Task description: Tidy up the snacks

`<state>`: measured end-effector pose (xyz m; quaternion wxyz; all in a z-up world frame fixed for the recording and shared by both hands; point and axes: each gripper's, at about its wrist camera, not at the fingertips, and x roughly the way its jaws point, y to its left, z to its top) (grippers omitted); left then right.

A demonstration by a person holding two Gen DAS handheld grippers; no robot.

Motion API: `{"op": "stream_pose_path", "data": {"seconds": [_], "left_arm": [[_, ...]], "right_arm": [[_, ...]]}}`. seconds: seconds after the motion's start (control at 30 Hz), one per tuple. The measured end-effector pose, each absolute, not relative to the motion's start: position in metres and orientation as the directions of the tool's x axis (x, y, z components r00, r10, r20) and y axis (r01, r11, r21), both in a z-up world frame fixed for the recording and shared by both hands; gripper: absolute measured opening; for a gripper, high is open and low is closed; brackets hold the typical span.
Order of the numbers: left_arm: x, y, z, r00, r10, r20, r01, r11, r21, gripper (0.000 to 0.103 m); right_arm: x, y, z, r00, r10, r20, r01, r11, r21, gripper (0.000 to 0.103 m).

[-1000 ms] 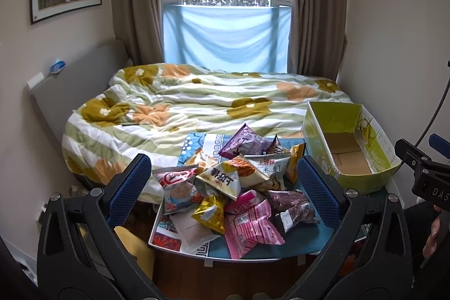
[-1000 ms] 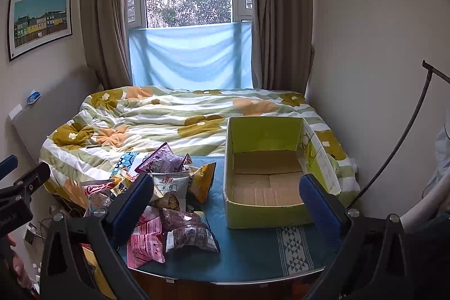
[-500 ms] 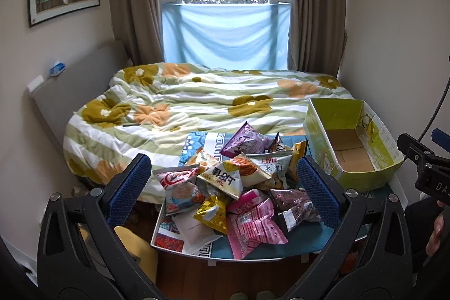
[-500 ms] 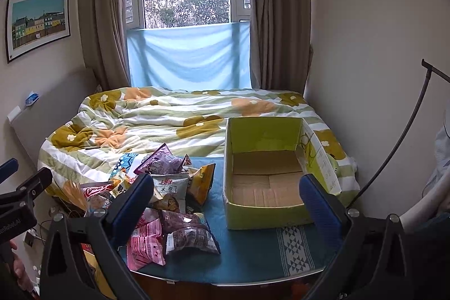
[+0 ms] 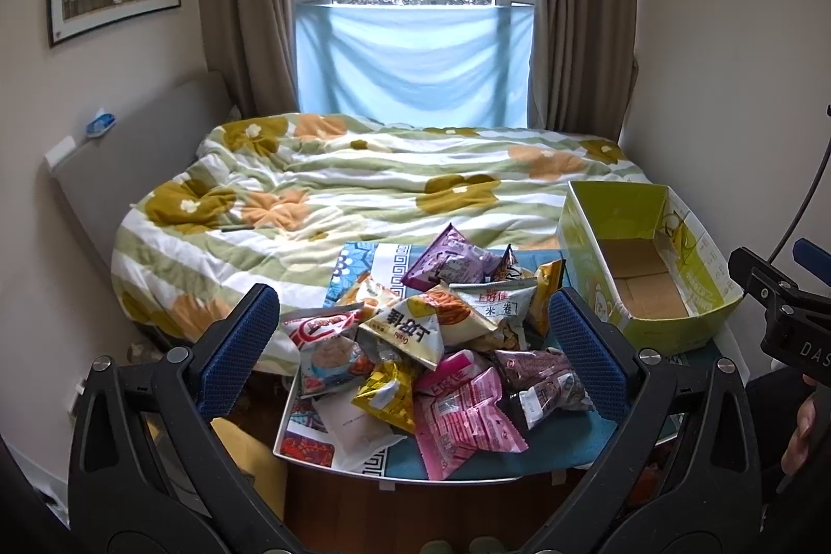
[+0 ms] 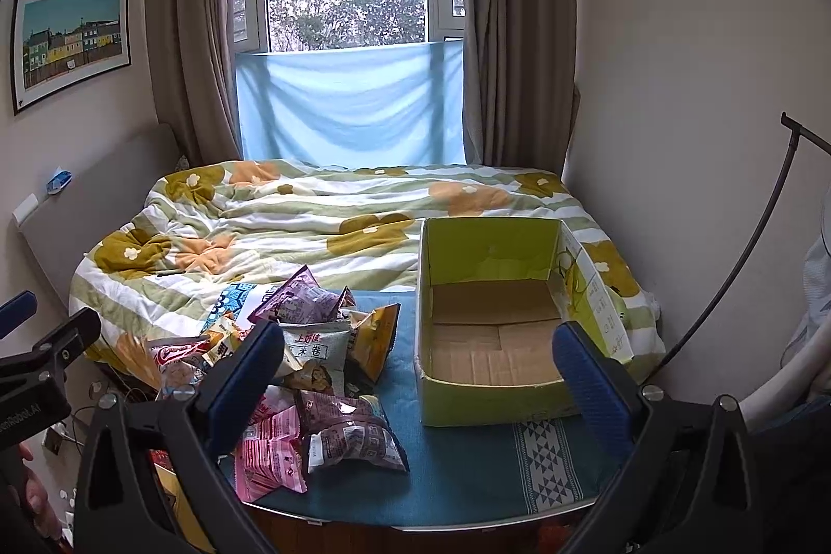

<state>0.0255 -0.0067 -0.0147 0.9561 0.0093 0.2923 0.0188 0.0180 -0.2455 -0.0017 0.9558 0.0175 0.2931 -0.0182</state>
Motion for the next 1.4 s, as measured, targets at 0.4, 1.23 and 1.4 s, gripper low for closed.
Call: {"op": "stream_pose_path", "data": {"seconds": [0.4,1.23,1.4], "left_arm": [[0.026,-0.007,-0.016,0.829,0.047,-0.558,-0.032,0.999,0.036,0.102],[0.044,0.022,-0.031,0.774,-0.026,-0.633,0.035,0.999,0.002,0.102],[0.057,0.014,-0.082,0.68,-0.063,-0.731,0.04,0.998,-0.048,0.102]], "right_arm": [[0.018,-0.244,-0.001,0.829,-0.022,-0.559,0.045,0.999,0.027,0.103],[0.015,-0.245,-0.017,0.799,0.032,-0.6,0.02,0.997,0.081,0.103],[0.031,-0.251,-0.064,0.71,0.113,-0.695,0.009,0.986,0.169,0.103]]}}
